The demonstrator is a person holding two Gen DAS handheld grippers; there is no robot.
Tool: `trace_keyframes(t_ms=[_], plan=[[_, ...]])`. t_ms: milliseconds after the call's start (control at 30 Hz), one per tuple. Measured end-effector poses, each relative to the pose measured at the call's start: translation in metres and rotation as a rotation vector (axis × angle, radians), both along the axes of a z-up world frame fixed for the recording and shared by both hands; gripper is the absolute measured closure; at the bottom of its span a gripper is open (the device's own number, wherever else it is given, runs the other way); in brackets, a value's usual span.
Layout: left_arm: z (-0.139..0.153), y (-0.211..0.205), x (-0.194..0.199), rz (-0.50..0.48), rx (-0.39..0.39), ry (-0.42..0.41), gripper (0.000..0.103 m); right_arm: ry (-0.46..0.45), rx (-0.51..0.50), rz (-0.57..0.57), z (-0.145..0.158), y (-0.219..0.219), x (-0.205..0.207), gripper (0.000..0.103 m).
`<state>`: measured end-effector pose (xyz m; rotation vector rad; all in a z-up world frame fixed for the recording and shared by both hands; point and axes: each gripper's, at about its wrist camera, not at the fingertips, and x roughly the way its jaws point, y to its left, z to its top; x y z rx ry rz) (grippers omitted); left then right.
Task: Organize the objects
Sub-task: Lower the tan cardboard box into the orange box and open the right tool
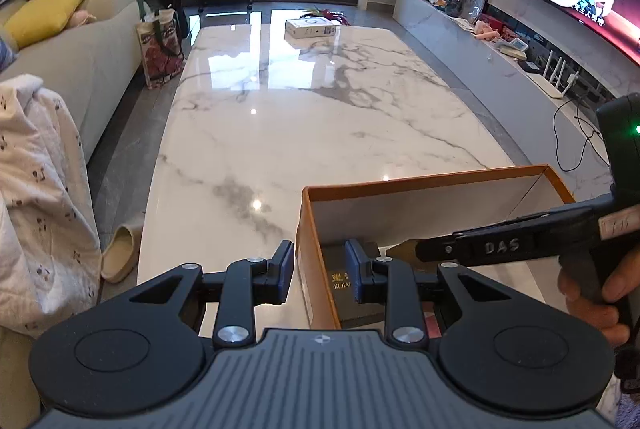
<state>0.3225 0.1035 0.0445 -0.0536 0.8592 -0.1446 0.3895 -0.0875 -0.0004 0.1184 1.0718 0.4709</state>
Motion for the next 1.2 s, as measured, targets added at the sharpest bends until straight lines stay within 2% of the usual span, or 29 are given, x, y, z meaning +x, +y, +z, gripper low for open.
trace_keyframes(t_ms=[200,367,533,633,667,800,1000,1133,1200], plan=[[-0.001,0.000,-0.003,-0.002,-0.008,0.005,0.071,0.098,0.077,-0.033,-0.006,-0.019,0.013,0.056],[-0.001,-0.001,-0.005,0.000,-0.007,0.004,0.071,0.024,-0.041,-0.039,0.000,-0.018,0.010,0.051],[-0.001,-0.001,-0.006,0.015,-0.011,0.009,0.071,0.048,-0.100,-0.038,-0.012,-0.016,0.011,0.051],[-0.002,0.000,-0.008,0.016,-0.004,0.016,0.071,0.050,-0.108,-0.026,-0.019,-0.018,0.010,0.066],[-0.002,0.001,-0.009,0.017,-0.003,0.017,0.071,0.048,-0.097,-0.021,-0.020,-0.018,0.010,0.067],[-0.005,0.002,-0.009,0.024,-0.001,0.027,0.071,0.020,-0.114,0.046,-0.018,-0.010,0.006,0.068],[-0.005,-0.001,-0.008,0.016,-0.003,0.027,0.071,-0.019,-0.178,0.228,-0.014,0.009,-0.005,0.073],[-0.004,-0.004,-0.008,0.012,-0.003,0.027,0.071,-0.037,-0.250,0.340,-0.011,0.015,-0.010,0.079],[-0.004,-0.004,-0.008,0.013,-0.005,0.025,0.071,-0.041,-0.261,0.363,-0.009,0.015,-0.009,0.086]])
